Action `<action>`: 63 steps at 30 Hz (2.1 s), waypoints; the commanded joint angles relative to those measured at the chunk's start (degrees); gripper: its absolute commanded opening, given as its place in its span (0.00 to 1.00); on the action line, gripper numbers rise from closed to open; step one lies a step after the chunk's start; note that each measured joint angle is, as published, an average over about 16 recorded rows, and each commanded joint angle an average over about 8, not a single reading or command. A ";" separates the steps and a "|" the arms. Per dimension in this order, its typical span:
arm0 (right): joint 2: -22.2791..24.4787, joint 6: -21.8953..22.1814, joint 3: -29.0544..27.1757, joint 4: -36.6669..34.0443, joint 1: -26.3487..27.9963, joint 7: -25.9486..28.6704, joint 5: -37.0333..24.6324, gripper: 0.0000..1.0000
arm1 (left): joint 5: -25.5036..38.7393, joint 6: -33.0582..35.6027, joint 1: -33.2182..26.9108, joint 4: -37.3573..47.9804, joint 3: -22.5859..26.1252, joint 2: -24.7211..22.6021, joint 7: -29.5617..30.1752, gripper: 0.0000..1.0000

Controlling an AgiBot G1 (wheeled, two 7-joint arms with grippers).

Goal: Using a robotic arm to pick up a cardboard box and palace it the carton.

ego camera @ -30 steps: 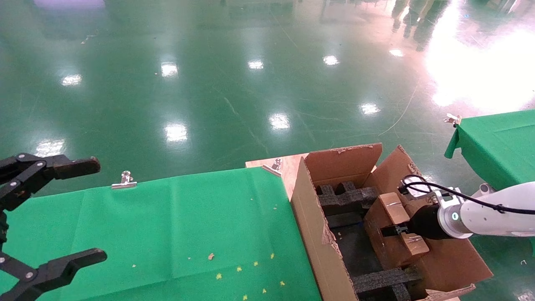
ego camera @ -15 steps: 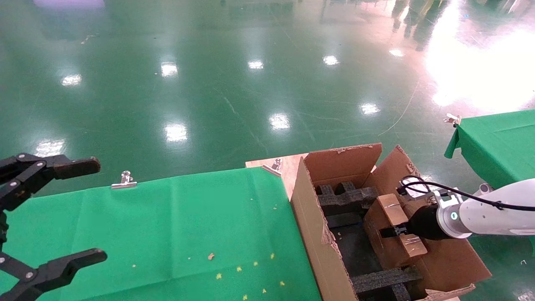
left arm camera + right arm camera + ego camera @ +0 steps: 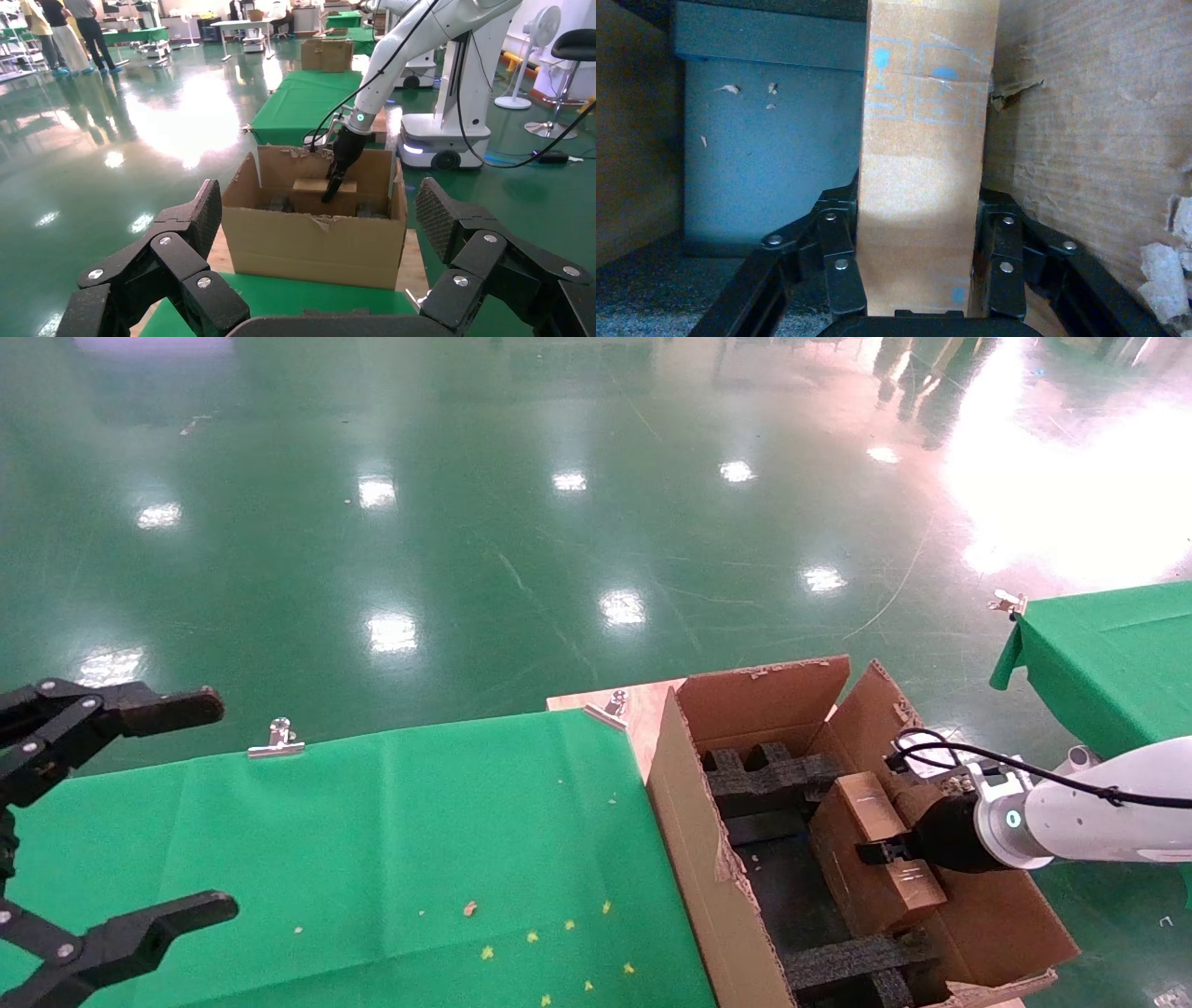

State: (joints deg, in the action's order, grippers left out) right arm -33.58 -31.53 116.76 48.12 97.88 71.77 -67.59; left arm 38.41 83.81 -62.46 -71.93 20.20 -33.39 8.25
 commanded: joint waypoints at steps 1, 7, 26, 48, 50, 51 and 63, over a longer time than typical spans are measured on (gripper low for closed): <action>0.01 -0.03 -0.01 -0.01 0.04 0.00 -0.01 1.00 | 0.00 0.00 0.00 0.00 0.00 0.00 0.00 1.00; 0.44 -0.16 -0.08 0.35 0.79 -0.24 -0.31 1.00 | 0.00 0.00 0.00 0.00 0.00 0.00 0.00 1.00; 6.46 3.90 -4.03 12.50 12.20 -3.61 -3.73 1.00 | -0.01 0.00 0.00 0.01 0.01 0.00 -0.01 1.00; 13.54 0.98 -13.31 30.49 17.84 -17.46 6.07 1.00 | -0.04 -0.02 0.01 0.02 0.01 0.01 -0.01 1.00; 13.41 0.92 -13.51 30.33 17.55 -17.43 5.91 1.00 | -0.04 -0.02 0.01 0.02 0.01 0.01 -0.01 1.00; 13.30 0.73 -13.86 30.27 17.27 -17.56 5.90 1.00 | -0.04 -0.02 0.01 0.02 0.01 0.01 -0.01 1.00; 10.73 -8.83 -29.02 29.46 7.93 -25.13 9.34 1.00 | -0.05 -0.02 0.00 0.03 0.01 0.01 -0.02 1.00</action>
State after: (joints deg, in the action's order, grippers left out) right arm -22.85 -40.39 87.71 77.57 105.79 46.62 -58.25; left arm 38.36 83.79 -62.46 -71.90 20.21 -33.38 8.23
